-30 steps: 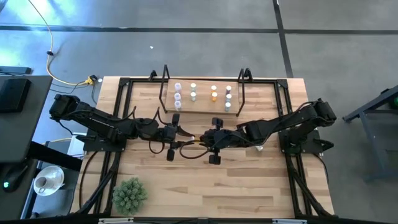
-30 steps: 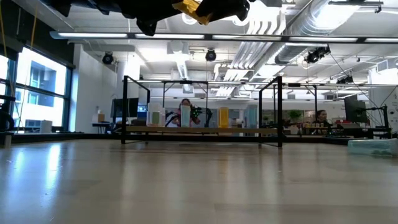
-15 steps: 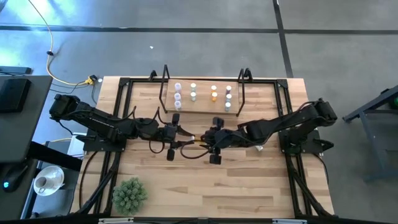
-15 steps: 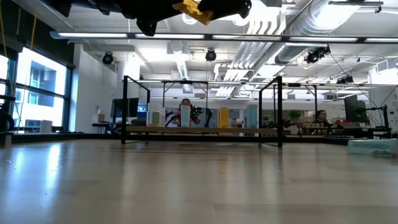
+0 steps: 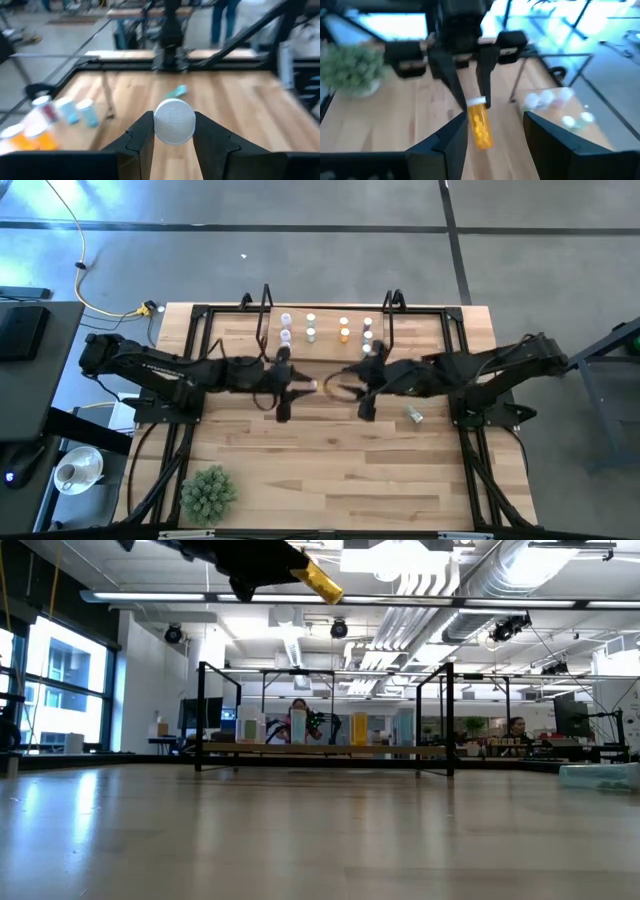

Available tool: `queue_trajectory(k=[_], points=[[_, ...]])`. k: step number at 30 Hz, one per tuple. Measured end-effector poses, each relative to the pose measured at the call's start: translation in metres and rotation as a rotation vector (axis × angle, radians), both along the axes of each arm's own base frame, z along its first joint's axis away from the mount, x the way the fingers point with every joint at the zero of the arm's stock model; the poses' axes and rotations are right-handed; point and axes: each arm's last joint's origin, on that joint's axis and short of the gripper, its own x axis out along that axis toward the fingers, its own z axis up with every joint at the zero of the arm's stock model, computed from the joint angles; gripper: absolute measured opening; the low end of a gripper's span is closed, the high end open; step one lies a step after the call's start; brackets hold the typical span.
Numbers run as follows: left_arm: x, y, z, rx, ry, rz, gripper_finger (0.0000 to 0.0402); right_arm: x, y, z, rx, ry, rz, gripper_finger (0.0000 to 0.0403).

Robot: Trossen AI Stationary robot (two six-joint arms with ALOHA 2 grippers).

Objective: Pick and place medicine bottles onto shelf by color
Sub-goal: Put the orange pill bottle on the shelf aligned with the other orange pill bottles

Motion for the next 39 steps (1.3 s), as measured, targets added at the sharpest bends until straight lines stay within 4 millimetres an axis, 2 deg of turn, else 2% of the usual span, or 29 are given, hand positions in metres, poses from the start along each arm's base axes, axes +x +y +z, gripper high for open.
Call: queue_trajectory(k=[8,14,21,29,39], points=[[0.010,0.050,0.044,0.008,0.097,0.133,0.0107,-0.028,-0.022,0.023,0.057,-0.074,-0.101,0.0181],[0.024,0.088,0.062,-0.039,0.220,0.198,0.0107,-0.035,-0.033,0.022,0.080,-0.034,-0.156,0.0181],[0.047,0.125,0.068,-0.124,0.353,0.254,0.0106,-0.038,-0.037,0.017,0.066,0.029,-0.171,0.0181],[0.078,0.142,0.051,-0.159,0.440,0.254,0.0106,-0.039,-0.037,0.016,0.062,0.042,-0.170,0.0181],[0.107,0.156,0.001,-0.186,0.562,0.220,0.0107,-0.039,-0.037,0.015,0.083,0.041,-0.180,0.0181]])
